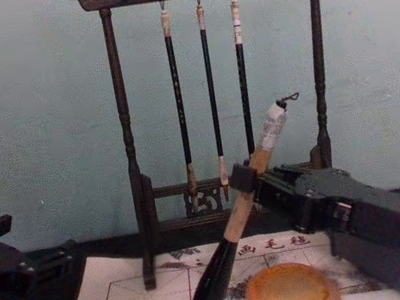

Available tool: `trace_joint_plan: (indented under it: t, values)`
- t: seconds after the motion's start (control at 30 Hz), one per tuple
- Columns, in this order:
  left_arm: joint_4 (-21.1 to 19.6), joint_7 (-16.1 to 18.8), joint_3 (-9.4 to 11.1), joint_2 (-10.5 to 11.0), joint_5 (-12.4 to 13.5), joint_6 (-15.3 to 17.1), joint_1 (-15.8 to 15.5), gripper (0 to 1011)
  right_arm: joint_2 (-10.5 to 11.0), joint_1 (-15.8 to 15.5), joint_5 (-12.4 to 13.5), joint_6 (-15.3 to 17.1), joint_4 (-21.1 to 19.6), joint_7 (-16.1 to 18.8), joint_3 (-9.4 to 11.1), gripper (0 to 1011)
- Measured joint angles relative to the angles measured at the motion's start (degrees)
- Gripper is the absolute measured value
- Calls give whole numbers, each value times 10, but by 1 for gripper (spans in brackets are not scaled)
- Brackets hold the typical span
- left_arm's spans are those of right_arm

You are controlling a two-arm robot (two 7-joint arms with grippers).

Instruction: Pick up the brush from the inkstone, write on the paper, then place the brush back to its original position.

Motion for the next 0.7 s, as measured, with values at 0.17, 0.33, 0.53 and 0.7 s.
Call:
trace_joint_plan:
  t: [0.17,0.33,0.53,0.7]
  values:
    - [0,0,0,0,0,0,0,1001,-1,0,-1,0,1,0,0,187]
    - [0,0,0,0,0,0,0,1001,-1,-1,-4,0,2,0,2,187]
    - [0,0,0,0,0,0,0,1001,1,-3,-7,-1,4,0,4,187]
    - [0,0,0,0,0,0,0,1001,1,-4,-9,-2,6,0,5,187]
